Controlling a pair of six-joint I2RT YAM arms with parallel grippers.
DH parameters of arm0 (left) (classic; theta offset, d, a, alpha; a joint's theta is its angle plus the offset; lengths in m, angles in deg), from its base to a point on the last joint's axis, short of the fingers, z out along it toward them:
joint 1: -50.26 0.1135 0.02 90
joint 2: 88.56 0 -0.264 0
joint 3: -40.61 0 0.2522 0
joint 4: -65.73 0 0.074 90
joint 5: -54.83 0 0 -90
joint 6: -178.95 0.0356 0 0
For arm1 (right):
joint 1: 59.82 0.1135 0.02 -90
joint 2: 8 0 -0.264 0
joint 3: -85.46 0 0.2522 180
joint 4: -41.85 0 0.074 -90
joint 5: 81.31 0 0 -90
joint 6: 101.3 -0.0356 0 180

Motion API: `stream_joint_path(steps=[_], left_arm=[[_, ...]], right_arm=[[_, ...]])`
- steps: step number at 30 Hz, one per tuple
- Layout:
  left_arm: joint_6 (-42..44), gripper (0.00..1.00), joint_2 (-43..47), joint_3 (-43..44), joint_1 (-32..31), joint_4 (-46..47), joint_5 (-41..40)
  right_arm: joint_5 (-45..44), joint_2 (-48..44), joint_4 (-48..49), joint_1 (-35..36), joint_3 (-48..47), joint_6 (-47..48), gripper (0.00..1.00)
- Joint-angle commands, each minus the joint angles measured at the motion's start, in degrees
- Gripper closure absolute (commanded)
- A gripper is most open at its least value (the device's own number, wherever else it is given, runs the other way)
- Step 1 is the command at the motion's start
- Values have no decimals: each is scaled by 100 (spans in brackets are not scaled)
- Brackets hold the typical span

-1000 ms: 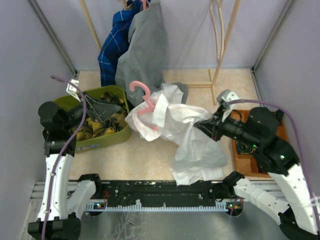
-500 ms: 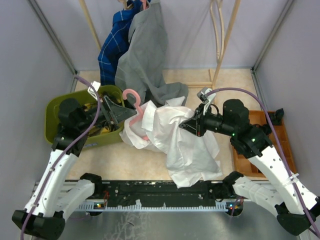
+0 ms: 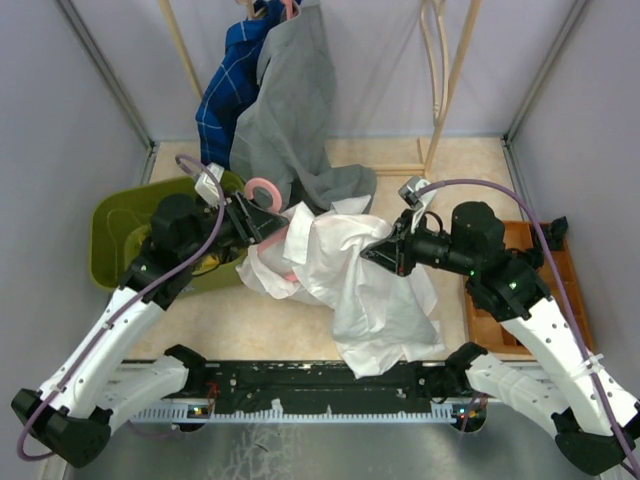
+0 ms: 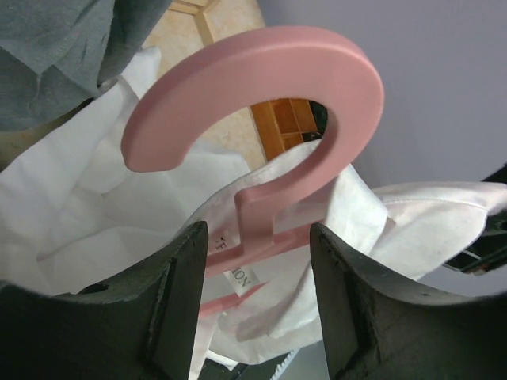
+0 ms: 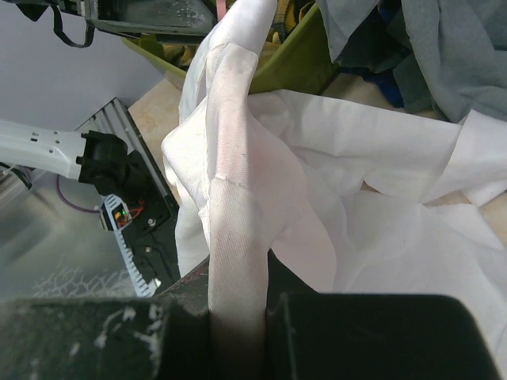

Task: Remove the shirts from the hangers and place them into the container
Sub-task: Remove the shirt from the hanger.

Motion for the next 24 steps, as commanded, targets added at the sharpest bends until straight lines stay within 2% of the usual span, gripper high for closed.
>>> stream_joint_path(steps=[1, 5, 11, 13, 16, 17, 19, 20, 22, 24], left_arm=[[37, 41, -63, 222, -336, -164, -909], [81, 45, -116, 219, -577, -173, -1338], [174, 55, -299, 357, -818, -205, -1514], [217, 62, -383, 415, -906, -249, -1515], [288, 81, -487, 481, -1037, -265, -1484], [327, 86, -504, 488, -1067, -287, -1511], [425, 98, -513, 552, -1108, -411, -1633], [468, 100, -517, 581, -1130, -503, -1707], [554, 100, -514, 638, -1165, -691, -1872], [636, 100, -531, 701, -1218, -916, -2045]], right_arm=[[101, -138, 400, -16, -190, -102, 100], [143, -155, 336, -18, -237, -74, 100], [226, -158, 334, -18, -227, -65, 100], [208, -159, 348, -18, -209, -70, 100], [208, -150, 327, -18, -208, -47, 100], [159, -146, 267, -18, -240, 5, 94], [-97, -150, 40, -18, -348, 155, 65], [-328, -150, -122, -18, -417, 262, 52], [-790, -135, -565, -18, -611, 486, 32], [-1209, -118, -953, -13, -825, 698, 20]])
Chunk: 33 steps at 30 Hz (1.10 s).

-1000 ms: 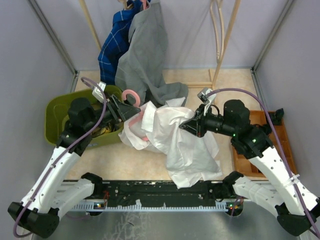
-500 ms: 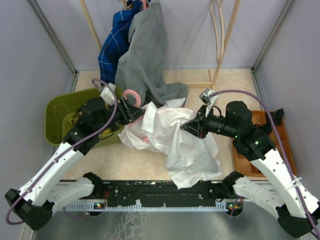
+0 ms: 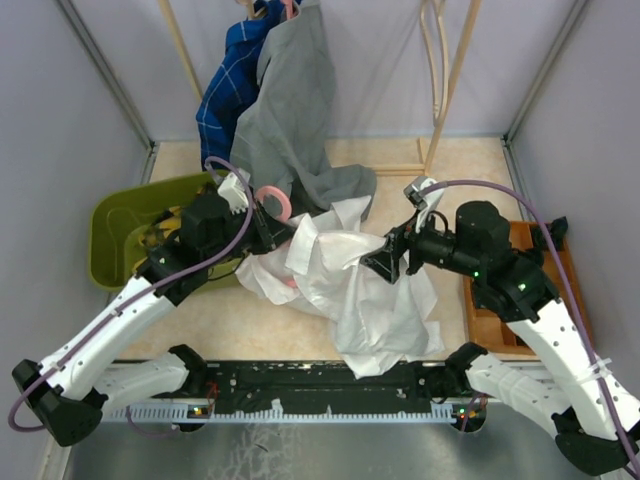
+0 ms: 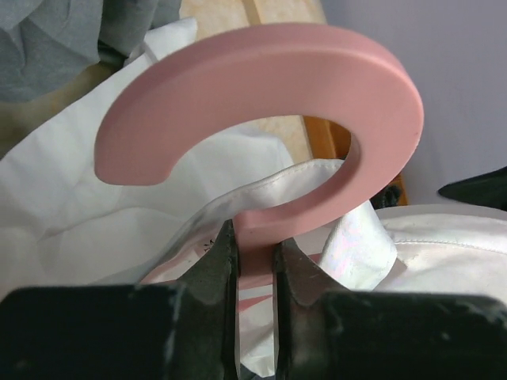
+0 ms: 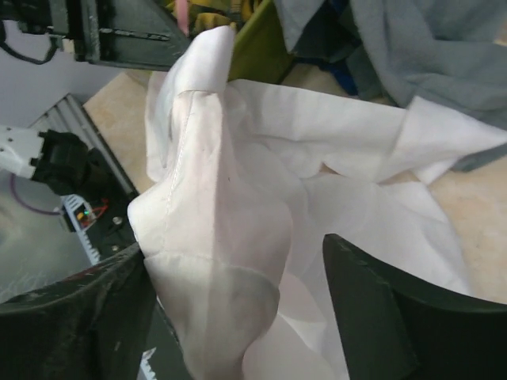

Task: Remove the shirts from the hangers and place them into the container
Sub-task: Remove the shirt from the hanger.

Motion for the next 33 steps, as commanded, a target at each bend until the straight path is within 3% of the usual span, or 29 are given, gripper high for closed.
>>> stream_joint_path(steps=[1, 5, 9, 13, 18, 23, 29, 33], left_arm=[[462, 100, -21, 361, -92, -507, -564], [576, 100, -119, 503, -185, -837, -869], [616, 100, -260, 627, -260, -941, -1010], [638, 100, -364, 695, -318, -965, -1071], [694, 100, -391, 757, -347, -1040, -1154], [713, 100, -374, 781, -356, -1051, -1194], [839, 100, -375, 794, -356, -1032, -1082], [884, 100, -372, 801, -364, -1006, -986]], right_arm=[[-978, -70, -661, -20, -750, 568, 16], [-1038, -22, -1213, -20, -1083, 830, 18], [-384, 218, -1849, -20, -1315, 957, 32], [-803, 454, -2270, -20, -1413, 876, 61], [-1336, 243, -2038, -20, -1315, 795, 98], [-1728, 48, -1797, -20, -1165, 778, 100], [-3627, -10, -1751, -16, -974, 713, 100], [-3685, -225, -1456, -20, -810, 761, 100]])
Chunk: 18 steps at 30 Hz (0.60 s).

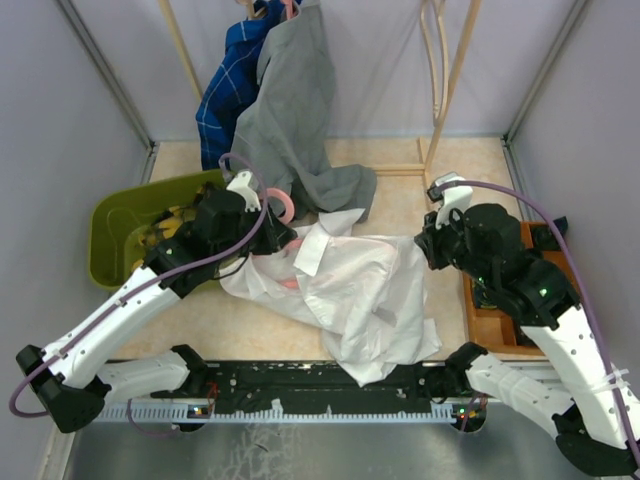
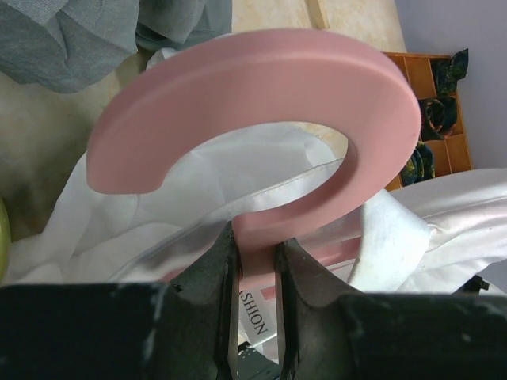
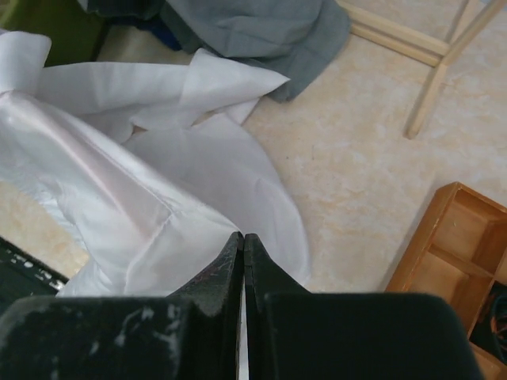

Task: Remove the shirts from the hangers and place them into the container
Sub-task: Remove the shirt from the hanger.

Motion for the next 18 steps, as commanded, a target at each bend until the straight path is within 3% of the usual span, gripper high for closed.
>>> stream_joint_path(steps=[1, 13, 14, 16, 18], left_arm=[[384, 100, 72, 181, 25, 66, -93], [369, 100, 115, 206, -1, 377, 143], [354, 100, 102, 202, 3, 378, 147], [343, 100, 75, 203, -10, 368, 169], [330, 100, 32, 203, -19, 368, 185]], right_arm=[[-841, -258, 468, -29, 177, 60, 100], [-1792, 299, 200, -29, 1044, -345, 98], [-1776, 259, 210, -29, 958, -373, 91], [-1680, 153, 295, -29, 655, -383, 68], [-1423, 5, 497, -28, 361, -337, 58]])
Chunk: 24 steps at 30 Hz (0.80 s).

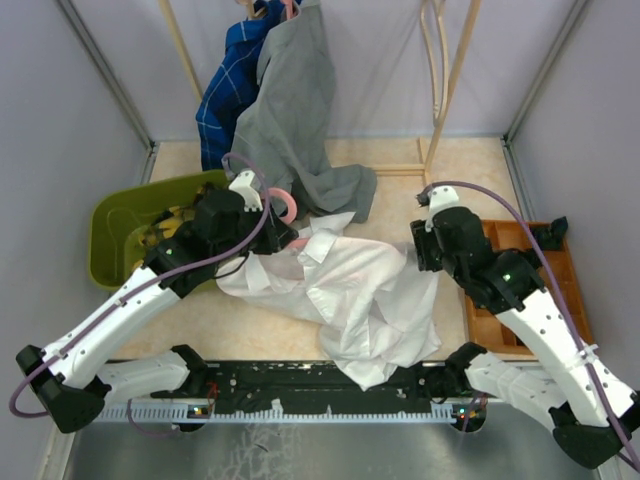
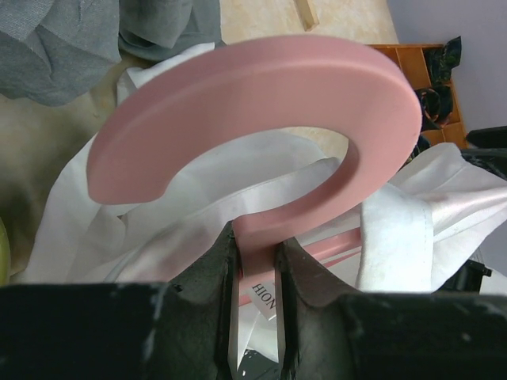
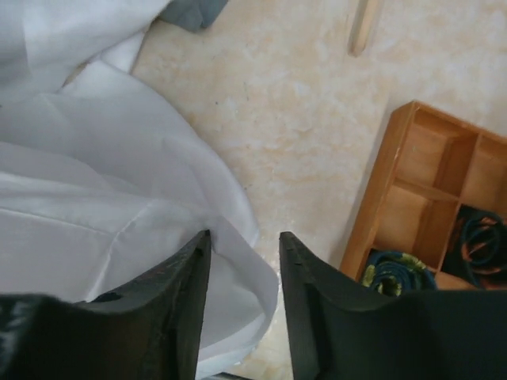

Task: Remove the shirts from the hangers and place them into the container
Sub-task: Remove the shirt from the hanger.

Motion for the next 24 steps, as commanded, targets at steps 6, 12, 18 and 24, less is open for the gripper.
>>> stream_joint_path(steps=[6, 12, 18, 24], left_arm=[[95, 100, -63, 238, -43, 248, -2], [202, 100, -168, 283, -105, 313, 301], [464, 100, -297, 368, -389, 443, 536], [651, 100, -397, 508, -793, 500, 106]], right_arm=[[2056, -486, 1148, -24, -1199, -132, 39], [4331, 179, 2180, 68, -818, -925, 31], [3933, 705, 2244, 455, -818, -823, 27], [3960, 1137, 1956, 772, -914, -690, 41]])
